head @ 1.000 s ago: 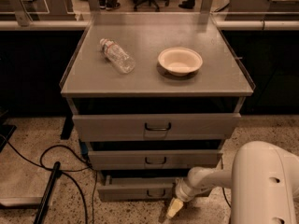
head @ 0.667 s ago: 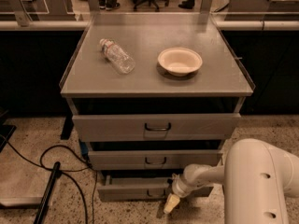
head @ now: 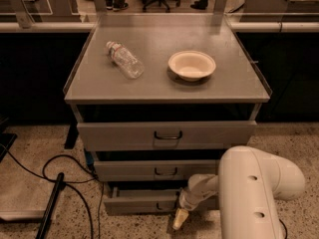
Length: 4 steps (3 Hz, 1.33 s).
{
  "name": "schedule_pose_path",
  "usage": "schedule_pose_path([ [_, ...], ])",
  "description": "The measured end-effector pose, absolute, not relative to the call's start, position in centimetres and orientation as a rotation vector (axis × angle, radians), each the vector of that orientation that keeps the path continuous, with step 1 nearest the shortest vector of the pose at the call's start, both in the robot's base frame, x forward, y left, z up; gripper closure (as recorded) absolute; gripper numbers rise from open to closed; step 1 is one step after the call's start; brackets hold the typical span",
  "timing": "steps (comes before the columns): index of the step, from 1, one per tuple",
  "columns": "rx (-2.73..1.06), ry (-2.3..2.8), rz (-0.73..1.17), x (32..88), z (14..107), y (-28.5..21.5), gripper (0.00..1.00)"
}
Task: Open bottom drawer
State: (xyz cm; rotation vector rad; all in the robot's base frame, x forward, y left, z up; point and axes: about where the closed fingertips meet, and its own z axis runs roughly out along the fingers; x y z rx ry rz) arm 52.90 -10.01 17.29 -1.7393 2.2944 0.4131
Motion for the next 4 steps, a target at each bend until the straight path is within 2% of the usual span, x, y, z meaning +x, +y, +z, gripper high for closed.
schedule_pose_path([
  [1,-1.776,2.343,0.462,51.4,16.3,-10.6,0.00],
  [4,-1.716,2.456,0.674,42.3,21.3,-12.1,0.00],
])
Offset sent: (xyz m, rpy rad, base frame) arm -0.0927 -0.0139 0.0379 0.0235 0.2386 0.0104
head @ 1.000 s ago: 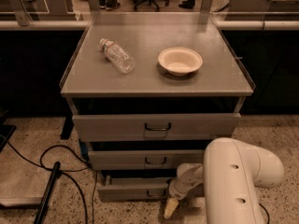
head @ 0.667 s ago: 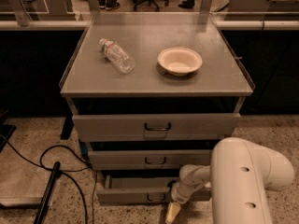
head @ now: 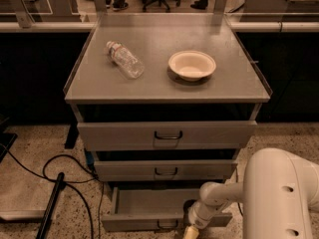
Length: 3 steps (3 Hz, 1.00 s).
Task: Open bottom drawer
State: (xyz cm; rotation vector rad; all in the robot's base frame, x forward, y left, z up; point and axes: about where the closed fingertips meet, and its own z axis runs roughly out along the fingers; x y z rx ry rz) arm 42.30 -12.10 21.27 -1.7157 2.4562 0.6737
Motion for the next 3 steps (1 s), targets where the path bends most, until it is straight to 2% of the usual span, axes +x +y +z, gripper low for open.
schedule_pose_path([
  [3,-1.763,2.493,0.686,41.7,18.1,-12.0,0.00],
])
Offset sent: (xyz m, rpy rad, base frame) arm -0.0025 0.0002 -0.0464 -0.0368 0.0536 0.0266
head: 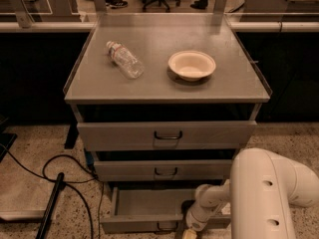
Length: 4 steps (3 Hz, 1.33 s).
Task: Open bottom drawer
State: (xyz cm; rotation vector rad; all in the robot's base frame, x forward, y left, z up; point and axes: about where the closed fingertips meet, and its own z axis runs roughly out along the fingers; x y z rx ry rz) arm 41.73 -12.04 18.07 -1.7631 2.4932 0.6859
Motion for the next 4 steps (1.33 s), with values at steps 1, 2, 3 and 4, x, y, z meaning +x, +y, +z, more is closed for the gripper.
schedule_pose_path([
  [1,-1.816,2.534,0.720,39.3,18.2,-12.8,0.00],
  [2,-1.816,2.534,0.720,39.3,18.6,-12.8,0.00],
  [3,-1.818,2.559,0.812,35.3,20.3,-14.8,0.00],
  [4,-1.817,2.564,0.836,34.5,20.8,-15.2,0.00],
])
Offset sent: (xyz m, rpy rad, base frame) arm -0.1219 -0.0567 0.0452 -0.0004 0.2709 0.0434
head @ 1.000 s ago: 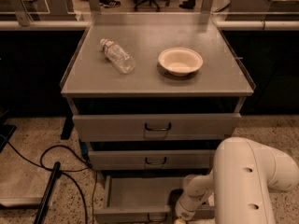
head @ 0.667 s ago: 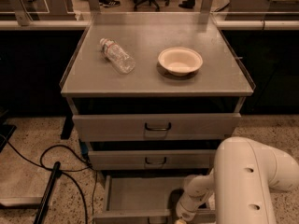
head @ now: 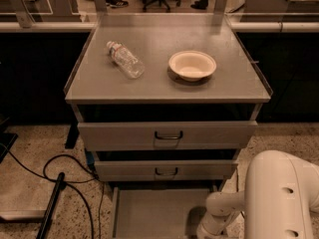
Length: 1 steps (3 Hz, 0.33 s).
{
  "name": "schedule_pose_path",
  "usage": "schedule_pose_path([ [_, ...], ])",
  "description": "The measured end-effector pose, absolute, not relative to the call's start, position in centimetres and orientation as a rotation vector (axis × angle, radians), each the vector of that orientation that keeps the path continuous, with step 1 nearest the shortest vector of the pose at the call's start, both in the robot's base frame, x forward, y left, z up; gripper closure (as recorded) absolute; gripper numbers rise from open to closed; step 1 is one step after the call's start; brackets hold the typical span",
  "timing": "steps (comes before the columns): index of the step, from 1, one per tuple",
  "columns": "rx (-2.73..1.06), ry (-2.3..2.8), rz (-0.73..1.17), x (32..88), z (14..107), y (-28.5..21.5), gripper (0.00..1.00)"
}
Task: Open bottom drawer
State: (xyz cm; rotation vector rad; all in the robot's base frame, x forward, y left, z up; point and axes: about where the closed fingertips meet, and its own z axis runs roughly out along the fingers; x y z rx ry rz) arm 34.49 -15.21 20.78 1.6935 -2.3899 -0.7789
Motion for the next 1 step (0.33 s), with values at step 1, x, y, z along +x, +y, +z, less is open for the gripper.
schedule_pose_path([
  [1,1.653,-2.380,-0.824,30.95,22.70,-17.14,0.00],
])
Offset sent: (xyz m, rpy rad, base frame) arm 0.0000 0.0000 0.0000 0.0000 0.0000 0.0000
